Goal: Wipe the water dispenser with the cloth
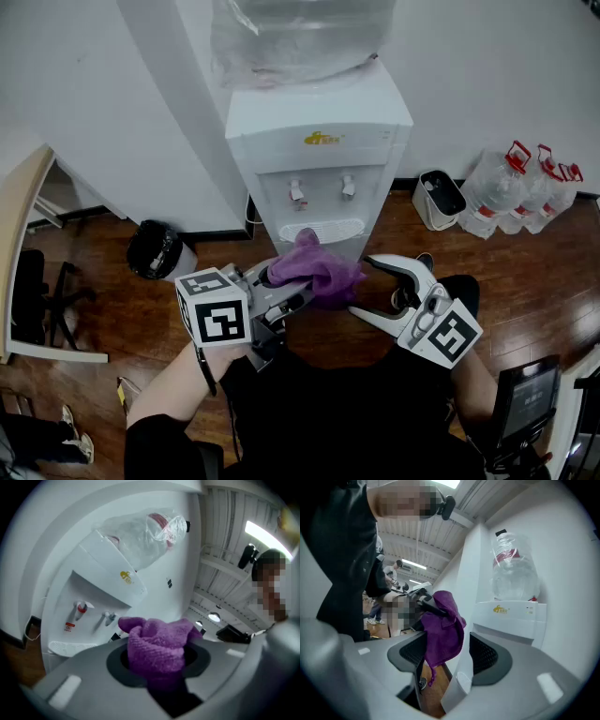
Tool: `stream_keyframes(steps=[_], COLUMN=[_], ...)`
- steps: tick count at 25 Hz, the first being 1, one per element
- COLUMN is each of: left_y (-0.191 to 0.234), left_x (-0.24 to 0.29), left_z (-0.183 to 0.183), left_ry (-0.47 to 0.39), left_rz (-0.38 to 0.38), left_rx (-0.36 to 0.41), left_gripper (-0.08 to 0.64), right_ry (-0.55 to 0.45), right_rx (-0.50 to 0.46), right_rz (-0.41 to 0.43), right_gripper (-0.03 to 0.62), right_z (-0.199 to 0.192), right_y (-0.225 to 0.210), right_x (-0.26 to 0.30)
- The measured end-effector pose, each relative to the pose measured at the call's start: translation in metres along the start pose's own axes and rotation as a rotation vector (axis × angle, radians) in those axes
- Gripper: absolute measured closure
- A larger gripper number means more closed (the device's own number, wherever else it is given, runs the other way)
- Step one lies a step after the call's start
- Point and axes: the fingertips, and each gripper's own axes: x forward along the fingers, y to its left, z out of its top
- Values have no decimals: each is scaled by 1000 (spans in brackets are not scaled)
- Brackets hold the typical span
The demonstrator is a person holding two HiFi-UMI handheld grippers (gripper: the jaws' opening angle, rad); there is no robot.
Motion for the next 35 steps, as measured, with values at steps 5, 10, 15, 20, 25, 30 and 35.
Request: stream_keyframes(steps=[5, 10, 15, 20, 25, 30, 35], left_y=[-2, -10, -47, -64, -55, -49, -43], left_x=[22, 35, 51, 66, 68, 69, 64], left_z=[33, 21, 10, -9, -28, -42, -28], left_ry=[-22, 47, 33, 83, 160, 202, 161], left_rz=[102, 97, -102, -221, -198, -182, -151], left_rx=[603, 1229, 1353, 1372, 1492, 1545, 1365], left_gripper=[408, 408, 408, 408, 407, 377, 276], right_ry=[-131, -166, -83, 9, 18, 12, 7], right_rx=[366, 792, 953, 968, 1013, 959, 987], right_rz=[141, 292, 542, 753, 793, 733, 724], right_gripper=[304, 294, 187, 214, 328, 405, 436], right_z=[-4, -5, 22, 42, 38, 29, 29], right_y=[-49, -74, -57, -27, -15, -9, -13], right_x=[-6, -9, 4, 19, 18, 17, 17])
